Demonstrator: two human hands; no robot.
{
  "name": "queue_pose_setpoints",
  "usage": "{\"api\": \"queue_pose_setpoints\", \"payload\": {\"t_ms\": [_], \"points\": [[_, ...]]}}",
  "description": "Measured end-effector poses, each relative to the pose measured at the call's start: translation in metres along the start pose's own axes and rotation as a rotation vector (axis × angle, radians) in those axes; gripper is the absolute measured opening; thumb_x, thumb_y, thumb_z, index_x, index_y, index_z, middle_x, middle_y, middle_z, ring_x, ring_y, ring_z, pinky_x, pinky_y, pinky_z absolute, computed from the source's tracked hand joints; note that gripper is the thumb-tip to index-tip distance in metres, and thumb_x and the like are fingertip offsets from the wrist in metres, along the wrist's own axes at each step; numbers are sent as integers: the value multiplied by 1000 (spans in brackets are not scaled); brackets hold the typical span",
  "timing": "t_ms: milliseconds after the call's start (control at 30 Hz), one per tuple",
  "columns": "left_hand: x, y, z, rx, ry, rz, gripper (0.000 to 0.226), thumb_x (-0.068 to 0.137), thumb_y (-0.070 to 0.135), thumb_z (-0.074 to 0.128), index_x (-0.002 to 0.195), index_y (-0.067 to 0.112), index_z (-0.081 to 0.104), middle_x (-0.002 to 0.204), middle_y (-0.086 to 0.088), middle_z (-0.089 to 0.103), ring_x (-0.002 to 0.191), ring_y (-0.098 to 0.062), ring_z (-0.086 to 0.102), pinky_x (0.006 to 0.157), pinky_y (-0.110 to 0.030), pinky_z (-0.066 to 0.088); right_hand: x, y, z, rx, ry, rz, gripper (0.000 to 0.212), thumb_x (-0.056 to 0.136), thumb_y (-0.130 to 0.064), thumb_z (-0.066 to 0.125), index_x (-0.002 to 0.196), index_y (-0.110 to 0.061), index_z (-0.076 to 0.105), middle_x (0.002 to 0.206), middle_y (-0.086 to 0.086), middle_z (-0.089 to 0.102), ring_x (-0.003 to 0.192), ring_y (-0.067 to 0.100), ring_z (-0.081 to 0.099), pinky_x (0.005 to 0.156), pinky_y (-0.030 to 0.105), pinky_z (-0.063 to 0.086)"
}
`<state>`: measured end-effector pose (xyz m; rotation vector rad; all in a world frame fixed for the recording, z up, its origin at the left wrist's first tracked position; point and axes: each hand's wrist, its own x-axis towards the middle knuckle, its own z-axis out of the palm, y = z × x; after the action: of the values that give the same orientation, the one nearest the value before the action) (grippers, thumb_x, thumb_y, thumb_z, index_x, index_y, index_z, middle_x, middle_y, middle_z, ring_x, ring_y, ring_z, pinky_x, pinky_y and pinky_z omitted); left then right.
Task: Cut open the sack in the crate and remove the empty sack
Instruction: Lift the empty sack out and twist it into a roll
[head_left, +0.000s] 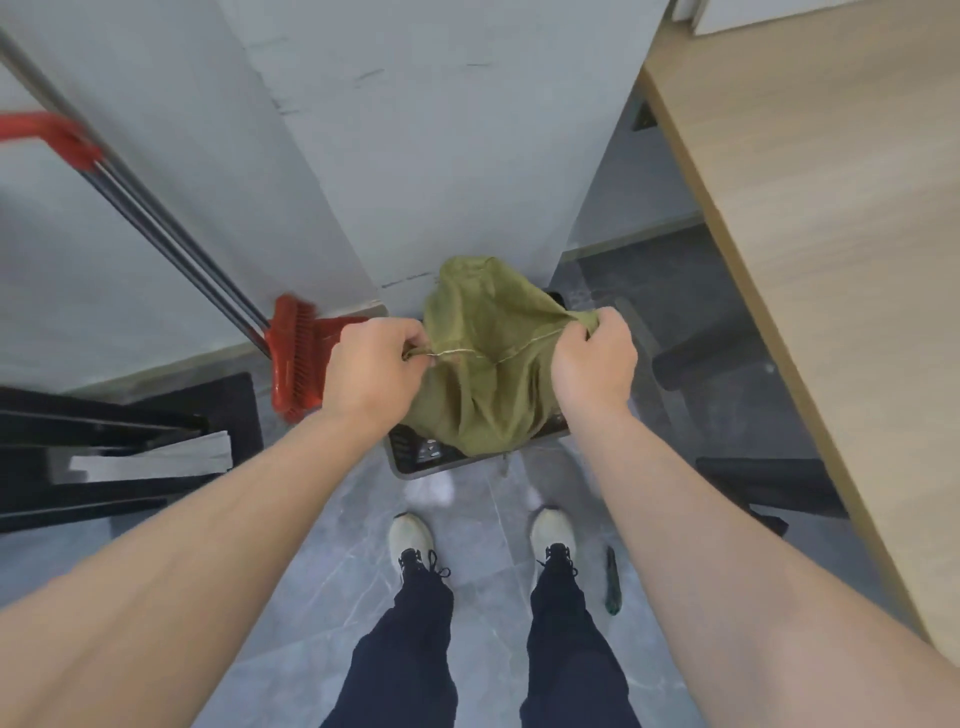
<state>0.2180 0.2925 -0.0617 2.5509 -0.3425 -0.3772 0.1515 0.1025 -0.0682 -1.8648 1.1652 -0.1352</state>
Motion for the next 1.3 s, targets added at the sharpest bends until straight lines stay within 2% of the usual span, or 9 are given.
{"api": "queue_pose_setpoints", "payload": {"t_ms": [100, 233, 433, 633, 733, 833, 1000, 1233, 1300], "points": [[-2, 7, -22, 12, -38, -30, 11, 83, 18, 79, 74, 21, 74, 65, 4, 63, 72, -31, 65, 65, -36, 49, -13, -16, -19, -4, 7, 11, 16, 97, -8, 40, 82, -10, 45, 77, -1, 50, 63, 8, 44, 47, 21, 27], [-16, 23, -40, -38, 6, -40, 12, 85, 15, 79, 74, 20, 75, 63, 1, 64, 66, -31, 65, 64, -37, 55, -22, -33, -39, 32, -16, 39, 15, 97, -7, 38, 88, -10, 50, 89, 5, 57, 68, 17, 48, 50, 27, 32], [-34, 59, -52, -57, 125, -76, 15, 86, 18, 77, 72, 20, 72, 64, 2, 66, 65, -26, 63, 68, -37, 55, -28, -43, -73, 133, -25, -154, 25, 94, -4, 39, 72, -15, 34, 65, -2, 40, 48, 6, 32, 42, 20, 27], [-56, 95, -70, -118, 257, -113, 15, 88, 17, 76, 73, 18, 72, 62, 10, 59, 65, -19, 56, 67, -34, 49, -31, -55, -105, 154, -119, -175, 26, 94, -4, 41, 70, -15, 35, 64, -4, 40, 48, 7, 32, 42, 18, 28], [-58, 111, -84, -154, 292, -151, 14, 88, 16, 77, 74, 17, 73, 59, 11, 55, 64, -20, 53, 67, -35, 51, -28, -79, -119, 128, -152, -202, 26, 94, -5, 41, 71, -14, 33, 66, -2, 39, 54, 15, 32, 45, 21, 26], [-53, 125, -94, -167, 306, -144, 13, 86, 17, 78, 74, 16, 73, 57, 11, 52, 62, -22, 51, 68, -36, 50, -28, -94, -131, 50, -179, -224, 21, 93, -5, 40, 76, -14, 32, 70, 1, 37, 58, 18, 29, 51, 32, 24], [-57, 129, -110, -207, 342, -166, 11, 87, 16, 78, 76, 16, 74, 59, 8, 57, 61, -26, 57, 66, -35, 54, -33, -106, -143, 21, -163, -215, 32, 98, -7, 40, 71, -24, 32, 74, -3, 44, 55, 10, 37, 38, 15, 30], [-52, 144, -134, -219, 442, -93, 8, 88, 17, 77, 80, 15, 77, 71, 5, 68, 71, -20, 60, 72, -32, 49, -42, -128, -146, 140, -53, -345, 20, 95, -8, 45, 77, -1, 39, 68, 3, 41, 54, 13, 30, 45, 23, 28], [-53, 146, -136, -238, 485, -71, 6, 88, 16, 76, 83, 14, 79, 76, 5, 70, 75, -18, 63, 74, -31, 50, -43, -129, -148, 163, -49, -373, 21, 95, -7, 46, 76, -3, 40, 66, 2, 40, 49, 8, 32, 46, 22, 29]]}}
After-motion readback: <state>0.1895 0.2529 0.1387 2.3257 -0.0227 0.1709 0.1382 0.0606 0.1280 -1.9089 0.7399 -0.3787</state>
